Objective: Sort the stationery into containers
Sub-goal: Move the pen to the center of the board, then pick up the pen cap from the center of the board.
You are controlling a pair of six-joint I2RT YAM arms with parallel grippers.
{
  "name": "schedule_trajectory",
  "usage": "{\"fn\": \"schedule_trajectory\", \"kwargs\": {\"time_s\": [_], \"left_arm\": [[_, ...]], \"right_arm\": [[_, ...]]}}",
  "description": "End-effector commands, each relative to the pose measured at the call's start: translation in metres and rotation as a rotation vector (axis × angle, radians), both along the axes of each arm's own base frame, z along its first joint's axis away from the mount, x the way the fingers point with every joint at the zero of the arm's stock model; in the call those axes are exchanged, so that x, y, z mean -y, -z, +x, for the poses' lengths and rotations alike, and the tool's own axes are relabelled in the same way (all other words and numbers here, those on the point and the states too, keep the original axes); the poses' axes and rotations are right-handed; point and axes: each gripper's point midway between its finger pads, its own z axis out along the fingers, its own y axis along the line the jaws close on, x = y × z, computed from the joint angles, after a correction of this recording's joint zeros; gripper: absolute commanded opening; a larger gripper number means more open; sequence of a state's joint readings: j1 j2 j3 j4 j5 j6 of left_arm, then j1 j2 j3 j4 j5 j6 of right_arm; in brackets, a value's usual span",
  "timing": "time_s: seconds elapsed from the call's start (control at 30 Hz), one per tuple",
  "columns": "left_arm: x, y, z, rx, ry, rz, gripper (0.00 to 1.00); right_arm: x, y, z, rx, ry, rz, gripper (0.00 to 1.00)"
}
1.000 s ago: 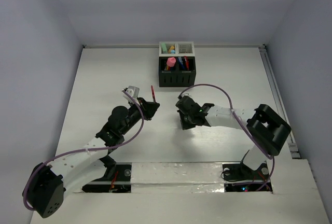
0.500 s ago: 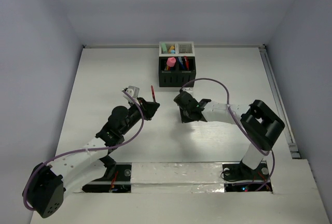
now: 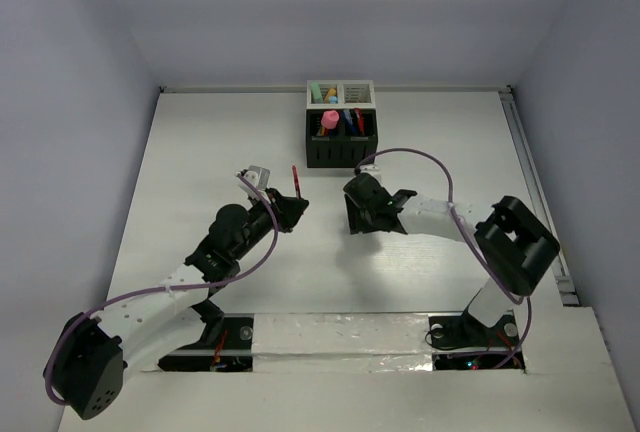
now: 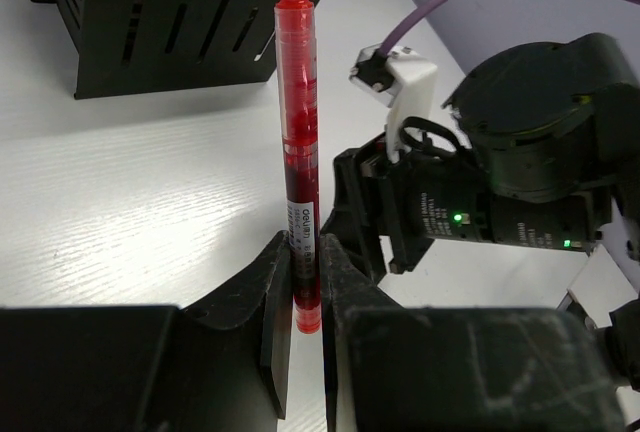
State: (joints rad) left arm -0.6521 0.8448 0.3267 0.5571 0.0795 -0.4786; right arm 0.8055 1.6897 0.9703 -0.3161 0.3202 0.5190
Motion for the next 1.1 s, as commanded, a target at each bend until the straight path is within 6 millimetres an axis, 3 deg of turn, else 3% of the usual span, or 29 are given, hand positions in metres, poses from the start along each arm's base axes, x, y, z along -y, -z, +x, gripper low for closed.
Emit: {"fn": "schedule_trajectory", "kwargs": {"time_s": [0.0,0.13,0.23,0.33,0.37,0.43,0.7,1.07], "left_arm": [[0.003,-0.018,0.001,0.056,0.017,-0.040,0.00],[0.003,-0.018,0.000,0.057,0.019,-0.041,0.00],[0.003,-0.018,0.000,0.057,0.019,-0.043,0.00],[0.002,-0.018,0.000,0.057,0.012,-0.041,0.00],[0.002,-0.018,0.000,0.057,0.012,-0.041,0.00],[0.001,-0.019,0.000,0.060,0.011,-0.041,0.00],[0.001,-0.020,-0.001,0.063,0.011,-0.043,0.00],[-0.002,-0.021,-0.001,0.068,0.000,-0.044,0.00]], "right_arm": [[-0.007,-0.026,-0.004,0.025,-0.007,0.108,0.60],[-0.029,-0.026,-0.008,-0.009,-0.055,0.199,0.63],[-0.036,-0.025,0.000,-0.005,-0.060,0.197,0.63],[-0.047,-0.030,0.007,-0.004,-0.074,0.210,0.60],[-0.050,-0.022,0.005,-0.022,-0.081,0.189,0.58],[-0.049,-0.021,0.011,-0.021,-0.067,0.156,0.52],[-0.043,0.003,0.003,-0.068,-0.047,0.015,0.34],[-0.025,0.025,0.002,-0.080,-0.010,-0.113,0.35]]}}
